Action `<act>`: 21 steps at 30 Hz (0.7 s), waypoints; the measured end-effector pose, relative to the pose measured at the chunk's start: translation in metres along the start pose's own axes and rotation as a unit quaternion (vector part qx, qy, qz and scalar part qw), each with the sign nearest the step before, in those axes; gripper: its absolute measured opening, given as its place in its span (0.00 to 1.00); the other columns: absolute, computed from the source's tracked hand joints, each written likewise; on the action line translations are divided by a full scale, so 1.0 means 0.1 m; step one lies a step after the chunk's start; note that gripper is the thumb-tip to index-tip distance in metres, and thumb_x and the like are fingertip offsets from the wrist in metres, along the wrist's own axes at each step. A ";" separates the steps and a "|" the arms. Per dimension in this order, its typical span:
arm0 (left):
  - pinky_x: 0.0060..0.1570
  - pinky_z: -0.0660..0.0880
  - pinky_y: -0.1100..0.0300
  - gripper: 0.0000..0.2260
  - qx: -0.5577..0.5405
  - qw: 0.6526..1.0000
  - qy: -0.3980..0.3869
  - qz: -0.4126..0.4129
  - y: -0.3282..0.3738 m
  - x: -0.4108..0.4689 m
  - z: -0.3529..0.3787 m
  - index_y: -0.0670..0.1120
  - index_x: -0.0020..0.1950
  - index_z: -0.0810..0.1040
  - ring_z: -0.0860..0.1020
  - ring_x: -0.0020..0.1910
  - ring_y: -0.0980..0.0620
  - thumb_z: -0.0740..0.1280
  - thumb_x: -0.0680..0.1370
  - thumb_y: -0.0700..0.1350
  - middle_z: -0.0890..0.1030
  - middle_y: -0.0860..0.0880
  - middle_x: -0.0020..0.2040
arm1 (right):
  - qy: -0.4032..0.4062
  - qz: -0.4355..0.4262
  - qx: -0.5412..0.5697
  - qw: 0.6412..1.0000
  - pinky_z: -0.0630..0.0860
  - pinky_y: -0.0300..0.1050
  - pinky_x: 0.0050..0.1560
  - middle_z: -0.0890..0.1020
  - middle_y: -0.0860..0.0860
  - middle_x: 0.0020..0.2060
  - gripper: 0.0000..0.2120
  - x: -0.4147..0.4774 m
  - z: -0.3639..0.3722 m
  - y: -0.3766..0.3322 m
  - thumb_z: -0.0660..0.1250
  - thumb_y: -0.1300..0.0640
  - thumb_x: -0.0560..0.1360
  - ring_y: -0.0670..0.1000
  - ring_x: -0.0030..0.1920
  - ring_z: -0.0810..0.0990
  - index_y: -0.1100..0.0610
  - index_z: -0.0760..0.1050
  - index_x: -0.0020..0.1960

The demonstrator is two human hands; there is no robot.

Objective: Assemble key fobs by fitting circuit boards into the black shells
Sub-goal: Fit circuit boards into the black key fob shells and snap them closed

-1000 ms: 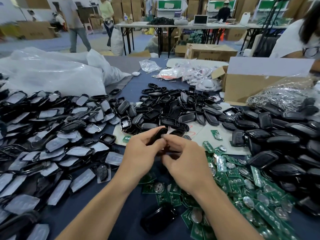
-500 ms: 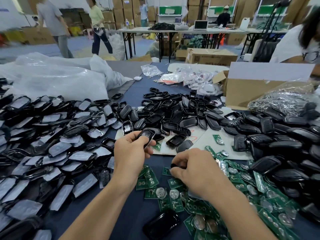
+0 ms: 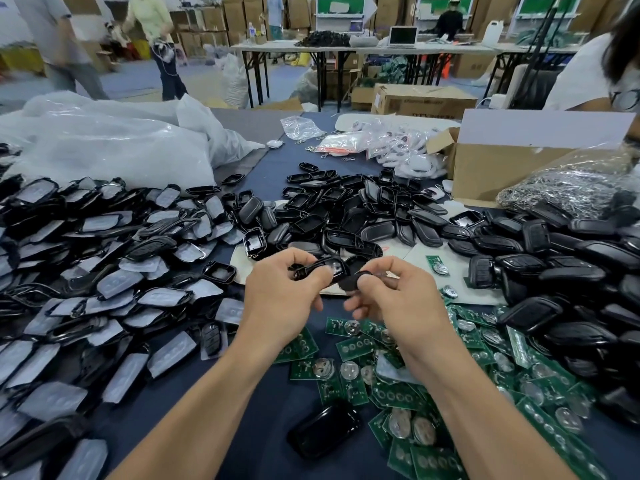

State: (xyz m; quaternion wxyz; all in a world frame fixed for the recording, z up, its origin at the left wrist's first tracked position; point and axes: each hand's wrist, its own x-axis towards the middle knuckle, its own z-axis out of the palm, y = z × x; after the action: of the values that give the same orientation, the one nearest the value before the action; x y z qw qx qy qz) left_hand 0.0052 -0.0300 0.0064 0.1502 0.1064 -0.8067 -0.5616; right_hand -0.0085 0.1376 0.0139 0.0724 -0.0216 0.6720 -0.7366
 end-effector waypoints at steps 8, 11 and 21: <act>0.24 0.69 0.64 0.06 -0.075 0.996 -0.034 -0.017 0.02 -0.02 0.02 0.54 0.41 0.86 0.73 0.21 0.54 0.74 0.78 0.49 0.80 0.47 0.25 | 0.021 0.007 0.067 0.998 0.76 0.39 0.30 0.86 0.58 0.35 0.05 -0.01 0.01 -0.05 0.67 0.68 0.81 0.51 0.30 0.82 0.60 0.77 0.47; 0.24 0.71 0.64 0.11 -0.121 0.989 -0.081 -0.029 0.04 -0.04 0.02 0.47 0.38 0.84 0.76 0.24 0.52 0.72 0.81 0.45 0.82 0.45 0.30 | 0.028 0.005 0.061 0.998 0.75 0.40 0.29 0.85 0.58 0.35 0.05 0.00 -0.02 -0.05 0.67 0.67 0.80 0.51 0.30 0.80 0.60 0.77 0.47; 0.32 0.79 0.63 0.07 -0.219 0.972 -0.022 -0.084 0.07 0.04 -0.06 0.42 0.47 0.82 0.81 0.31 0.51 0.66 0.83 0.37 0.86 0.42 0.38 | 0.015 -0.022 -0.011 1.000 0.76 0.38 0.33 0.87 0.53 0.38 0.18 0.00 -0.07 -0.12 0.66 0.73 0.76 0.47 0.33 0.82 0.51 0.83 0.52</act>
State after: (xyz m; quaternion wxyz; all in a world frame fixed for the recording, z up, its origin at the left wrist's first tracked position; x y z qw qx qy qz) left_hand 0.0038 -0.0341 0.0156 0.1044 0.1255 -0.6555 -0.7374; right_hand -0.0105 0.1456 0.0248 0.0460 -0.0264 0.6802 -0.7311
